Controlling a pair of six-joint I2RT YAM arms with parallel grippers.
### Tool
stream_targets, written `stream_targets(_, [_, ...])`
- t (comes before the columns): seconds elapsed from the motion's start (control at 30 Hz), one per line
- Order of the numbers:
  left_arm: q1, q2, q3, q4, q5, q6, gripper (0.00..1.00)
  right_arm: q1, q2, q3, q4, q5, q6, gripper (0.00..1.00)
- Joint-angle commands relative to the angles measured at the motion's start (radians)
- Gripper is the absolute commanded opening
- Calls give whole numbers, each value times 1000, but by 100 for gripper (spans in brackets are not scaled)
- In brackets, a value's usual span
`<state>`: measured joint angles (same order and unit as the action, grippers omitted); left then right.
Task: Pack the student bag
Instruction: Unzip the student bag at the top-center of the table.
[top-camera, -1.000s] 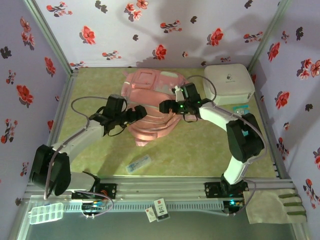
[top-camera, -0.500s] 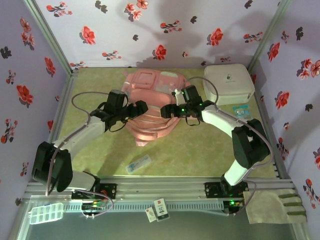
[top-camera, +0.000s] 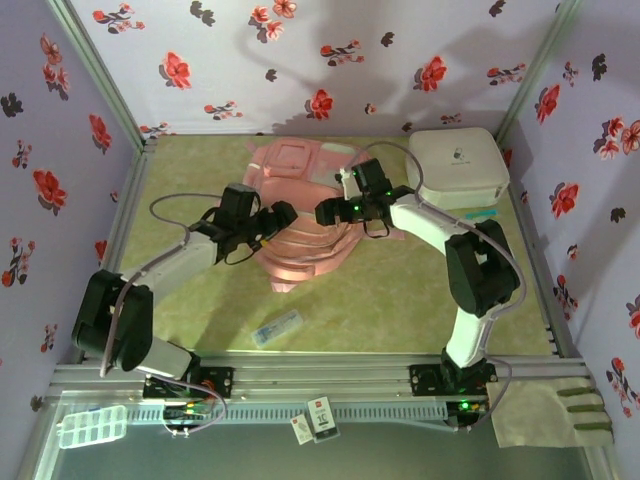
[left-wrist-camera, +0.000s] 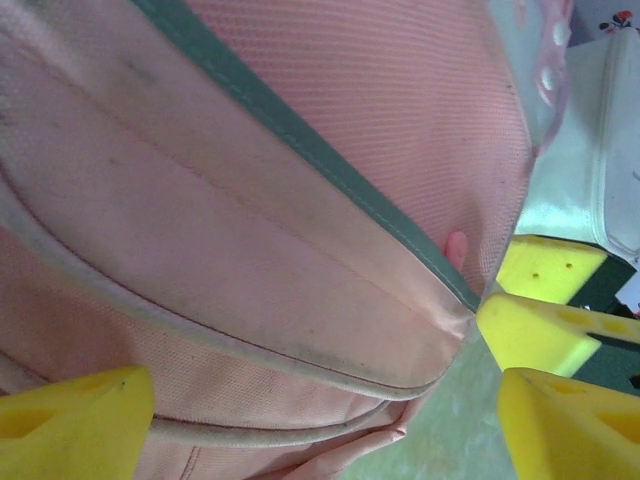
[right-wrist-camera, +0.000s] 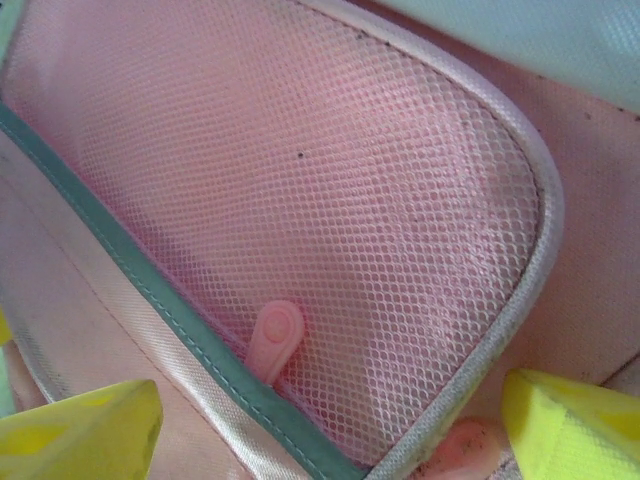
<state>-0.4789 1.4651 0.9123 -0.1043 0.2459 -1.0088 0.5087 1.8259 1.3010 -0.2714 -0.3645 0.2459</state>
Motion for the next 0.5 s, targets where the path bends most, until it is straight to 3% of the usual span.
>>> stream_targets(0.0, [-3, 21, -10, 64, 3, -51, 89, -2, 4, 20, -55, 35, -51, 89])
stream_targets(0.2, [2, 52, -23, 180, 16, -113, 87, 7, 39, 37, -88, -109, -134, 87])
stream_targets(0.47, [22, 95, -15, 240, 61, -152, 86, 20, -23, -49, -117, -114, -204, 86])
